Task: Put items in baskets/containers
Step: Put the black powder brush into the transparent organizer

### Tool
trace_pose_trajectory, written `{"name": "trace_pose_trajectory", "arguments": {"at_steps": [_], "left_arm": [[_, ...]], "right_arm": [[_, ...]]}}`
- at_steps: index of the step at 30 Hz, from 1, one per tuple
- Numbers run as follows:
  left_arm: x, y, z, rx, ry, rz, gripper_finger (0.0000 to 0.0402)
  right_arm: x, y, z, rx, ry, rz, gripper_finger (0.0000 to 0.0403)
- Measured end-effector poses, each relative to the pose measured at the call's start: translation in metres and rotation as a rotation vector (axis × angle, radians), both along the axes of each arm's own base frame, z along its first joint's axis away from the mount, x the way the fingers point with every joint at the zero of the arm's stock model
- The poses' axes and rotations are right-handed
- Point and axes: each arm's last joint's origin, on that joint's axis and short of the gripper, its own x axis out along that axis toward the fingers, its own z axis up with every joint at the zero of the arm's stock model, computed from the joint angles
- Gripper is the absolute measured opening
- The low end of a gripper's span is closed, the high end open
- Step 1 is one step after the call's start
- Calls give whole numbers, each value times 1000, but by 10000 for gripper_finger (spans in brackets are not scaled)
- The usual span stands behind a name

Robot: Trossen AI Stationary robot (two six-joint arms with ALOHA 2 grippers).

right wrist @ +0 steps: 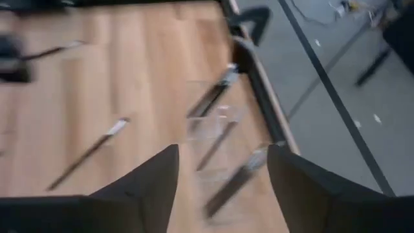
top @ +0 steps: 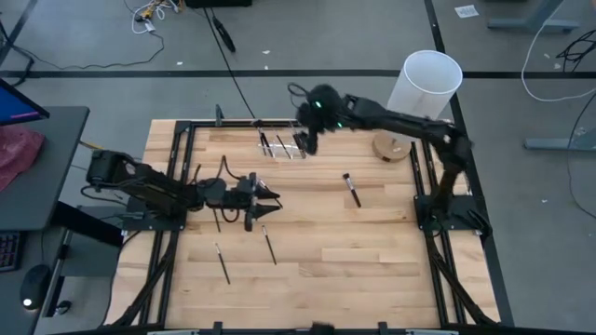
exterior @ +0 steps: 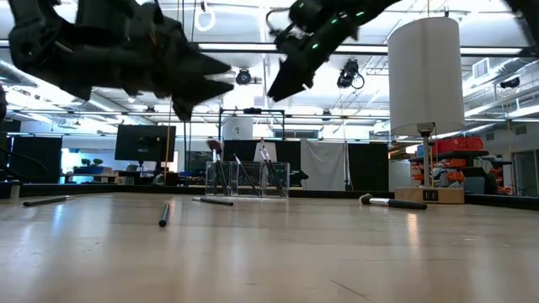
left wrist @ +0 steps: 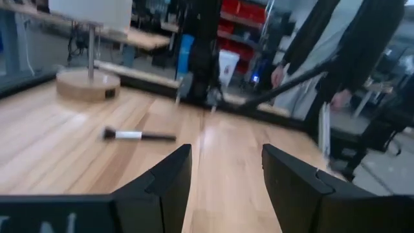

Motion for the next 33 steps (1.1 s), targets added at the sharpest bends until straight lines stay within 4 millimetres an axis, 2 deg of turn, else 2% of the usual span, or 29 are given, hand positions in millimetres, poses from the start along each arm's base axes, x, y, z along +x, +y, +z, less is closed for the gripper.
{"name": "trace_pose_trajectory", "arguments": {"at_steps": [4, 9, 14, 19, 33], "left_arm": [[-18, 0, 17, -1, -95, -13, 190], [-44, 1, 34, -4, -225, -18, 190], [-62, 1, 45, -35, -319, -22, 190], [-65, 2, 50, -66, -349, -28, 190], [-65, 2, 48, -69, -335, -28, 190]], "right_arm": [[-31, 49, -10, 25, -100, 36, 203], [-73, 107, -38, 106, -179, 39, 172], [-103, 148, -64, 132, -214, 28, 149], [-121, 164, -79, 174, -227, -2, 138], [-126, 197, -83, 238, -224, 50, 130]]}}
